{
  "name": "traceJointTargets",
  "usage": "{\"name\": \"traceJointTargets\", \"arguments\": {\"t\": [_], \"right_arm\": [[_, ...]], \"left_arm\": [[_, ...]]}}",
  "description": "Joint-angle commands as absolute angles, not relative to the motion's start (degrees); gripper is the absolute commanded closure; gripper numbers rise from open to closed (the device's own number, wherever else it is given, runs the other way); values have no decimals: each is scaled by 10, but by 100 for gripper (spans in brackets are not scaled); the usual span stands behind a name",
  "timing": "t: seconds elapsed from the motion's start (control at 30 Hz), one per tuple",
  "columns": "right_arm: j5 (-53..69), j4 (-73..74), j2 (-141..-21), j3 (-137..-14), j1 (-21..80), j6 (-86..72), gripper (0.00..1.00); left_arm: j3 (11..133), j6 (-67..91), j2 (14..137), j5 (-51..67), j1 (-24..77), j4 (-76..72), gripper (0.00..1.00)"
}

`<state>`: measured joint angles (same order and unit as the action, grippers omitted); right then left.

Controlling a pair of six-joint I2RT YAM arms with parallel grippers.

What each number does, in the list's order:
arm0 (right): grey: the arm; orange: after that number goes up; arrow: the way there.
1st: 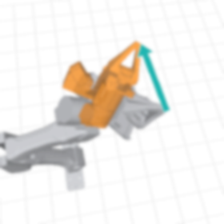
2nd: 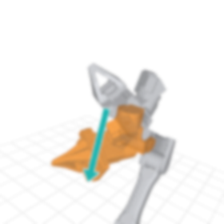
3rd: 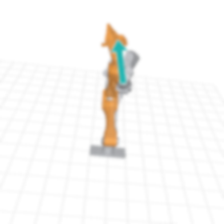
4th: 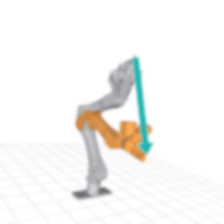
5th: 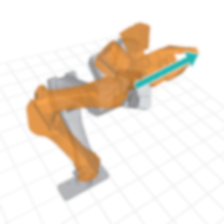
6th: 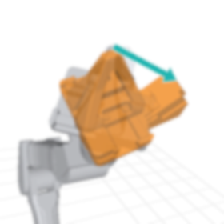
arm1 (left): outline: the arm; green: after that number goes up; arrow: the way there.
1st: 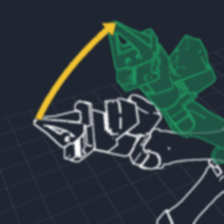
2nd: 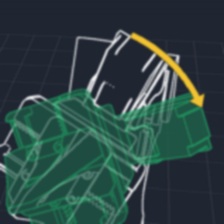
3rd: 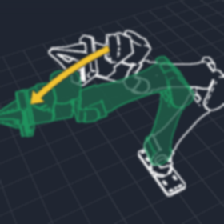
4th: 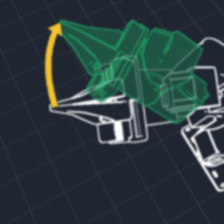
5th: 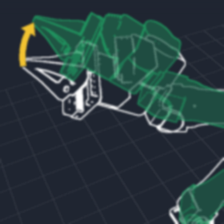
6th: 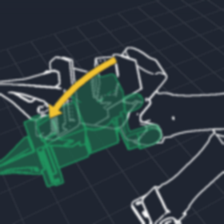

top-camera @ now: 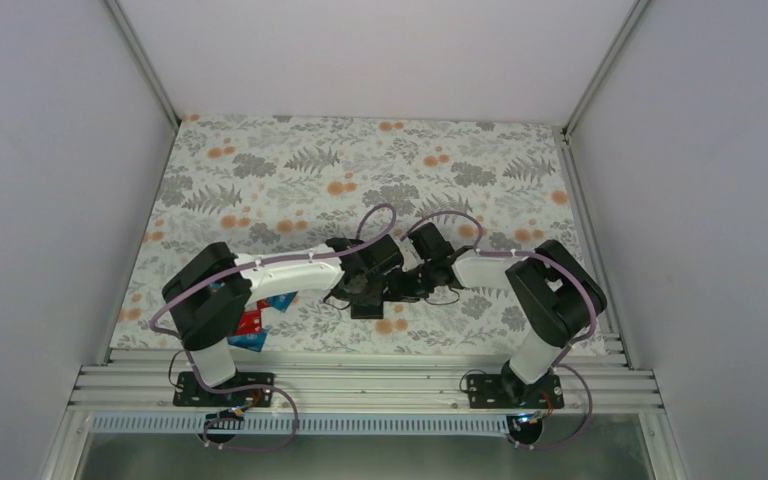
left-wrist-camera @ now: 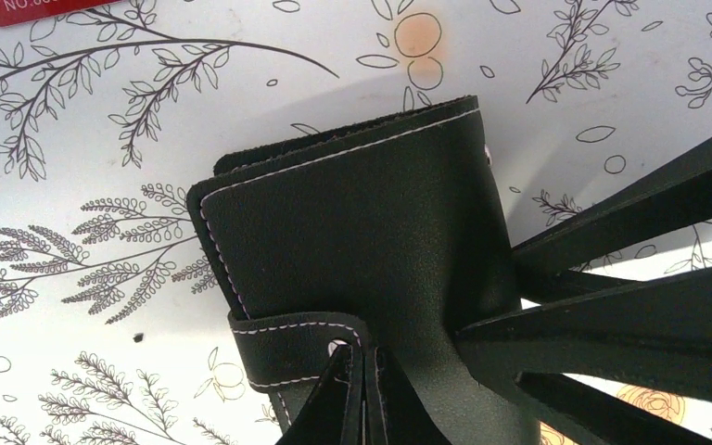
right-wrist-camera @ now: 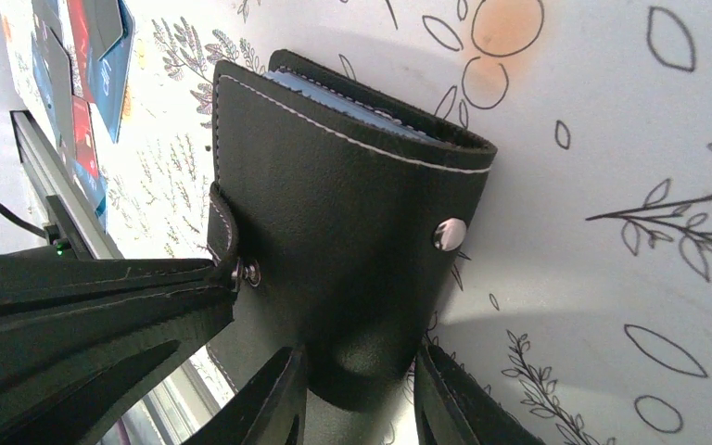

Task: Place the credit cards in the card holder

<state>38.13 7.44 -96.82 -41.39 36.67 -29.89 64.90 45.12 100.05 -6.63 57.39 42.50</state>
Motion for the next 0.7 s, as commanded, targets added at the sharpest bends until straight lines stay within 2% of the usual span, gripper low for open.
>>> {"name": "traceJointTargets", "arguments": {"t": [0.0, 0.67], "right_arm": [[352, 97, -992, -409, 367, -286, 68], [354, 98, -1004, -411, 367, -283, 68]], "left_arm": [[659, 441, 1012, -59, 577, 417, 97], [676, 435, 998, -50, 581, 467, 98]]}}
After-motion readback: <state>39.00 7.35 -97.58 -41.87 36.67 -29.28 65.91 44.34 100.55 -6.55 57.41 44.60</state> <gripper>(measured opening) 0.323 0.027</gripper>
